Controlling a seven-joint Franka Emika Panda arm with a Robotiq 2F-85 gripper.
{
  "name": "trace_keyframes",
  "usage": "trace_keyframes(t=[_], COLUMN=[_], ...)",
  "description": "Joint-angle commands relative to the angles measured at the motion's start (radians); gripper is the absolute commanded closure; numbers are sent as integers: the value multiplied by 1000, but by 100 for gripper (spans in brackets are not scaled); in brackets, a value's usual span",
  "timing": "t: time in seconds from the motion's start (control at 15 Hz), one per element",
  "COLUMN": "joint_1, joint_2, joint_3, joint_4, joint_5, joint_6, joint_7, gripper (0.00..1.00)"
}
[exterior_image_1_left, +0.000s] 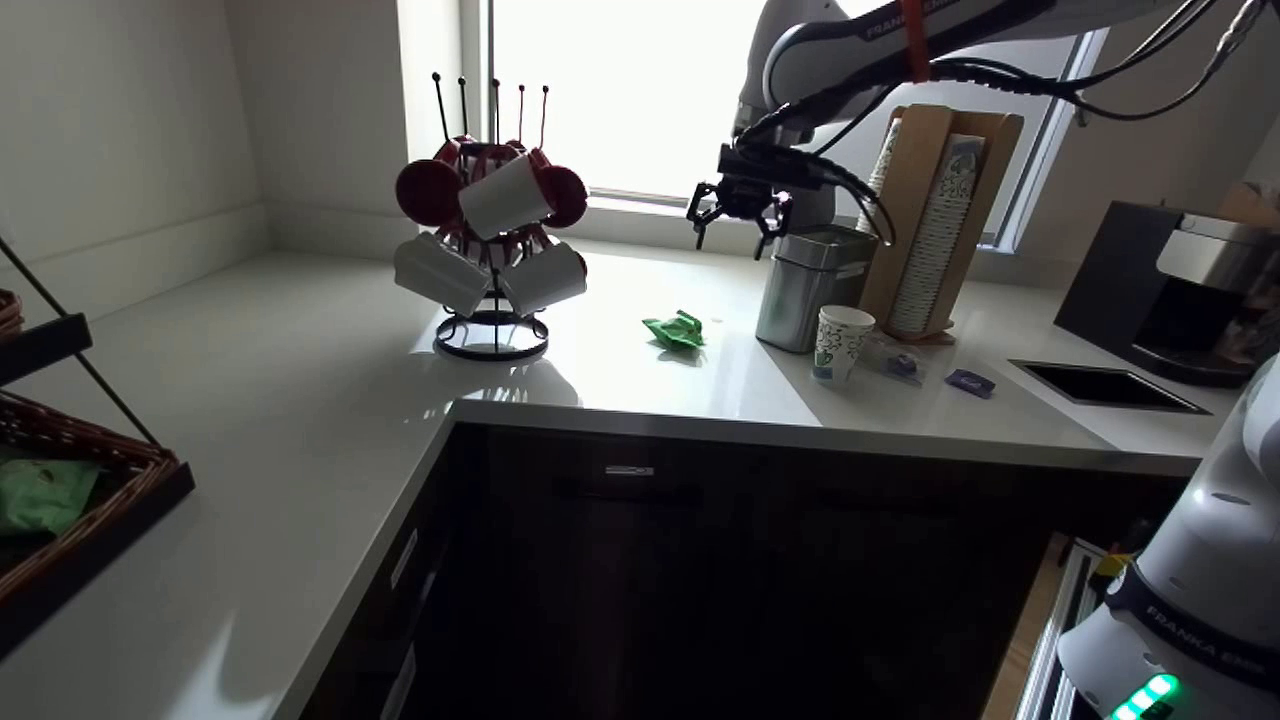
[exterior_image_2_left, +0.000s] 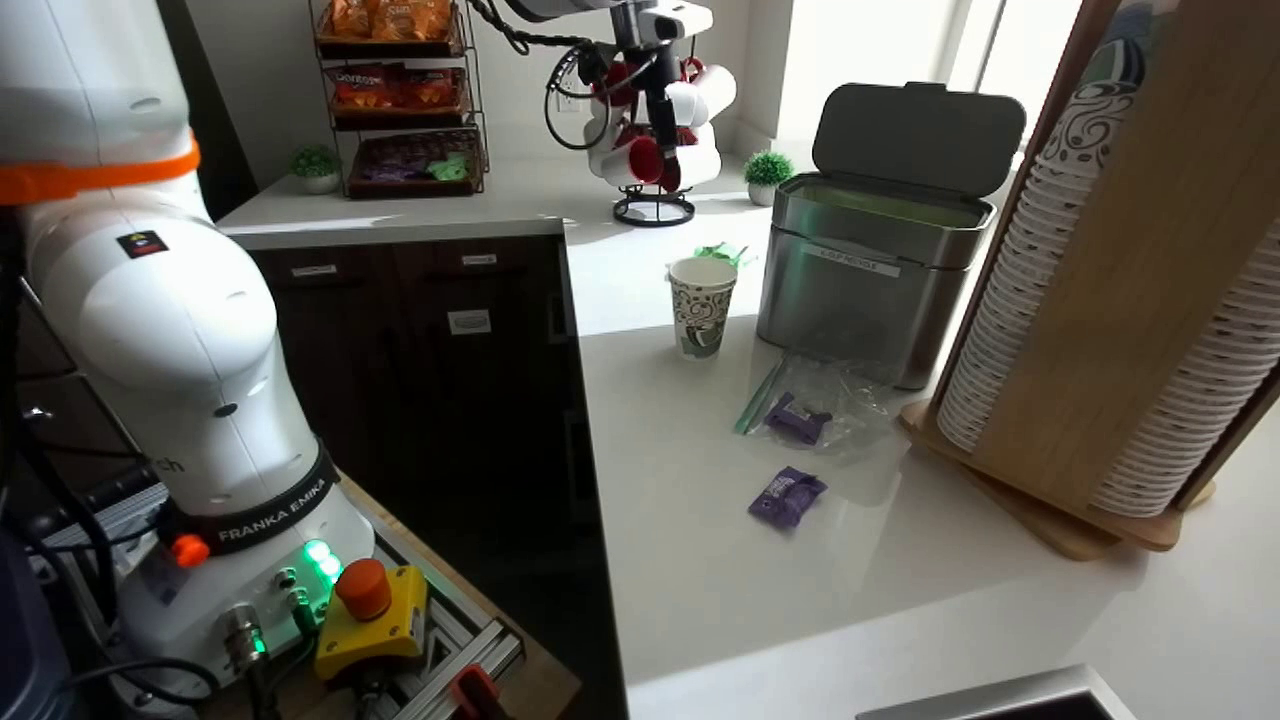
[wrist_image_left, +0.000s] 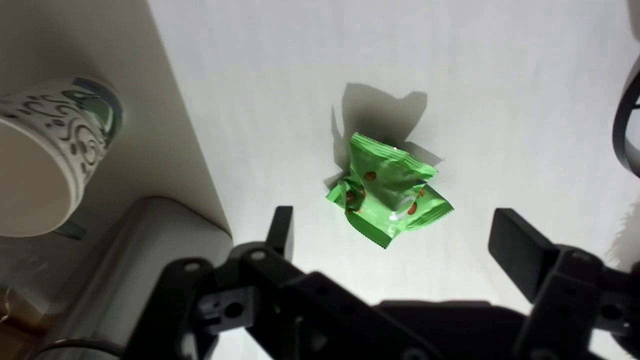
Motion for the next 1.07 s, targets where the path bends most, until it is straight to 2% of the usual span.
trace_keyframes(t=[0.0, 0.2, 0.27, 0.33, 0.6, 0.73, 1.0], joint_1=[39, 54, 59, 63, 70, 92, 115], joint_2=[85, 148, 172, 125, 168, 153, 241], joint_3=[-48, -78, -85, -91, -105, -126, -164], joint_4=[22, 26, 39, 11, 31, 13, 87], joint_5=[16, 22, 29, 18, 27, -36, -79], joint_6=[130, 208, 198, 184, 189, 210, 201], joint_7=[97, 116, 112, 79, 79, 146, 225], gripper=[0, 0, 0, 0, 0, 0, 0])
